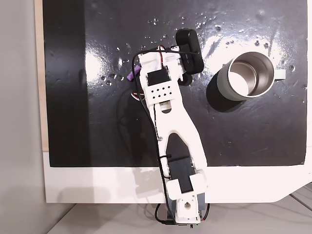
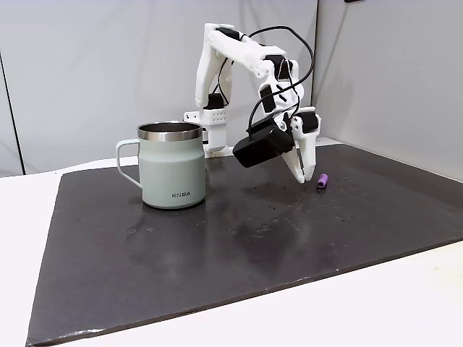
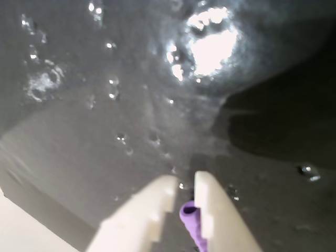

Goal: Grasp a pengrip and put it in the cup.

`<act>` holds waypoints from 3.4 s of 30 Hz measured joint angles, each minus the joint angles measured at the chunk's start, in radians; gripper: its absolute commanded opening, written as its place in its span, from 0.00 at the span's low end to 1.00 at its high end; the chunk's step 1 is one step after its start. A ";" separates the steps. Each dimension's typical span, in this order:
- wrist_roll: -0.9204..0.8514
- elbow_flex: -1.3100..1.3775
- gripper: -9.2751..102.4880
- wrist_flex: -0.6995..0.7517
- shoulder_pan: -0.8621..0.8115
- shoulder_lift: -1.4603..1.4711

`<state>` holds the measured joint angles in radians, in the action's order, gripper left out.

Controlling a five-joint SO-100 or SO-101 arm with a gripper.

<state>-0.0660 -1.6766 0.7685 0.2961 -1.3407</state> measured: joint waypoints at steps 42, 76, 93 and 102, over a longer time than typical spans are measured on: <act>-0.160 0.149 0.08 0.190 0.186 0.152; -0.328 0.466 0.08 0.733 -0.629 -0.379; -0.431 0.538 0.18 0.729 -0.765 -0.244; -0.431 0.538 0.30 0.729 -0.765 -0.244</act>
<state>-0.4970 -1.1382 1.4972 -0.4694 -1.5846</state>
